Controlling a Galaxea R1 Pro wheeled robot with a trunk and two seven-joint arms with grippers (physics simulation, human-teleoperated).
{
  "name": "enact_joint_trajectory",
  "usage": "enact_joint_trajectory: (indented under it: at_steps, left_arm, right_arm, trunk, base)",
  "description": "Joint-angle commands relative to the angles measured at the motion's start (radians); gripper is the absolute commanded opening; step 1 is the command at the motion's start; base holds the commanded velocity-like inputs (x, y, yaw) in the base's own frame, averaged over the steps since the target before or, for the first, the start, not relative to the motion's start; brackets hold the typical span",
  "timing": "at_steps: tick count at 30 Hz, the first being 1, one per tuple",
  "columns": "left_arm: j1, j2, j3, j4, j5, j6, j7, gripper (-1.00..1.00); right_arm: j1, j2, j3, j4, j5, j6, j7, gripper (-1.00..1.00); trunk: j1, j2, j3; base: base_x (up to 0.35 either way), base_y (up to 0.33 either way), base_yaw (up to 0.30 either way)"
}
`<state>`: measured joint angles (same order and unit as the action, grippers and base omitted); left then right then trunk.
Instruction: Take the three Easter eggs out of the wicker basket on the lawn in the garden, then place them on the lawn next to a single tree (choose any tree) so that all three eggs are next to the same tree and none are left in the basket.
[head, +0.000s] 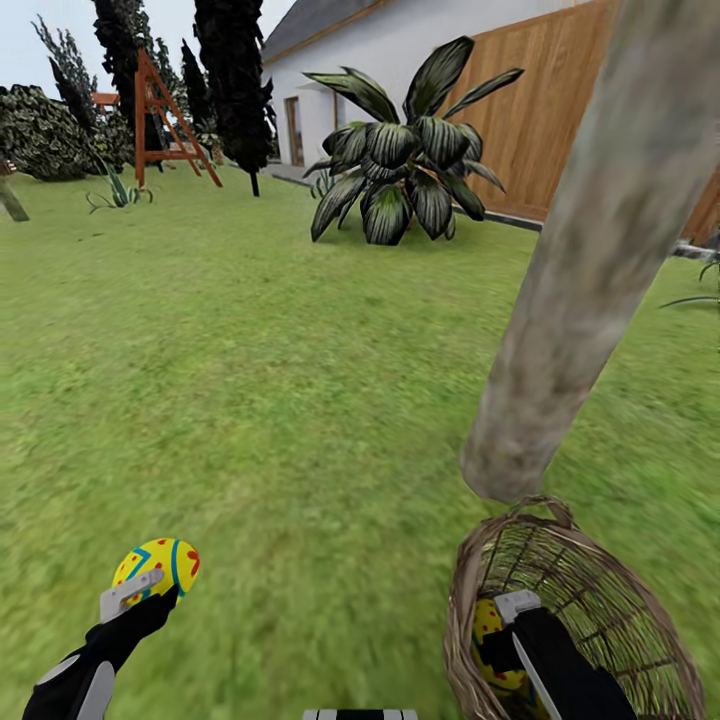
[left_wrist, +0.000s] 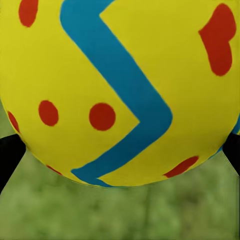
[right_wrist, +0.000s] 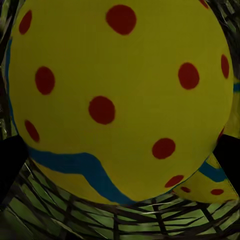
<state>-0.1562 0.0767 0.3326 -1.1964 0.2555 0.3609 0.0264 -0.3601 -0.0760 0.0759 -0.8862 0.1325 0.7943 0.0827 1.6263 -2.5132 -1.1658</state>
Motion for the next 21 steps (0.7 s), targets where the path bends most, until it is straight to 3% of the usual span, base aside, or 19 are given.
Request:
enact_joint_trajectory:
  at_steps: [1,8,21]
  left_arm:
    - [0.0,-0.001,0.0,0.0,0.01,0.006,0.003,-1.0]
    - [0.0,-0.001,0.0,0.0,0.01,0.006,0.003,-1.0]
    - [0.0,-0.001,0.0,0.0,0.01,0.006,0.003,-1.0]
  right_arm:
    - [0.0,-0.001,0.002,-0.001,0.001,0.005,0.01,-1.0]
    - [0.0,-0.001,0.002,0.0,-0.002,0.006,0.01,-1.0]
    - [0.0,-0.001,0.002,0.0,0.001,0.008,0.009,-1.0]
  trunk:
    - [-0.001,0.0,0.003]
    - [-0.004,0.002,0.03]
    - [-0.01,0.005,0.08]
  base:
    - [0.0,0.0,-0.15]
    - [0.0,0.0,-0.243]
    - [0.0,0.0,-0.006]
